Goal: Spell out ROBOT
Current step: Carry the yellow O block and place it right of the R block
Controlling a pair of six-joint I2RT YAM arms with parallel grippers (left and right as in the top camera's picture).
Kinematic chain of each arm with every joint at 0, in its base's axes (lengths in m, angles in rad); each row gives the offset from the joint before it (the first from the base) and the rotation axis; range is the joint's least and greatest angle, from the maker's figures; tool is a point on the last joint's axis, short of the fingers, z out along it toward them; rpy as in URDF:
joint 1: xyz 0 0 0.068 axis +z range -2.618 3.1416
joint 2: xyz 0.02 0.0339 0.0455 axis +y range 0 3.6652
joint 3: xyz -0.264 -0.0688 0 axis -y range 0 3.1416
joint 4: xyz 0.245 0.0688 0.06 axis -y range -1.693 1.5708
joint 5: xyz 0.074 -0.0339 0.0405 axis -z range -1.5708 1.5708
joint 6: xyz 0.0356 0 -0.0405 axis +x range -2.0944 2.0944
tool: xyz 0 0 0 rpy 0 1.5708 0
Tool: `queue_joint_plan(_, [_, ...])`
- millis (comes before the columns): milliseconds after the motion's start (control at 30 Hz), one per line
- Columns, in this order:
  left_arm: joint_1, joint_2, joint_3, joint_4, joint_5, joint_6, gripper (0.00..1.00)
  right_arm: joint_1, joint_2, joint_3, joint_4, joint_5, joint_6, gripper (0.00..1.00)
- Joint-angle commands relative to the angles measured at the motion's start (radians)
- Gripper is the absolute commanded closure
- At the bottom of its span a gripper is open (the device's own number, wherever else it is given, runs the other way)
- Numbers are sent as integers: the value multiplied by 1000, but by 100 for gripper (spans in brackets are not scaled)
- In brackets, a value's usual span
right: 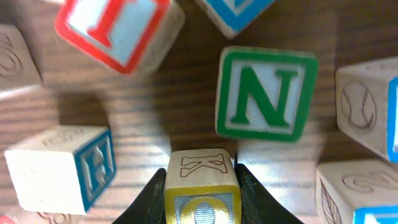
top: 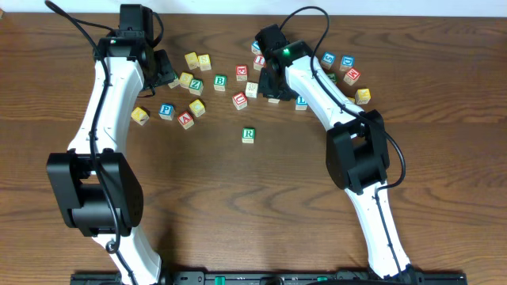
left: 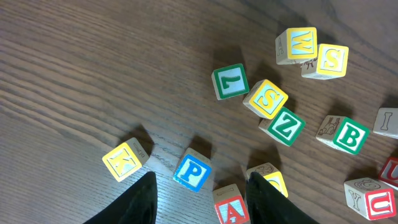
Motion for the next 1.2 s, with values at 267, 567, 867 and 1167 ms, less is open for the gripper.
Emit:
queue_joint_plan(267, [2, -9, 3, 1, -13, -5, 54, 52, -46, 10, -240, -38, -75, 79])
queue_joint_plan(567, [2, -9, 3, 3, -13, -5, 54, 139, -46, -18, -301, 5, -77, 75])
queue_joint_plan(867, [2, -9, 3, 3, -13, -5, 54, 150, -46, -20, -302, 3, -61, 72])
queue_joint_plan(1167, [2, -9, 3, 3, -13, -5, 54, 150, -46, -19, -308, -8, -62, 55])
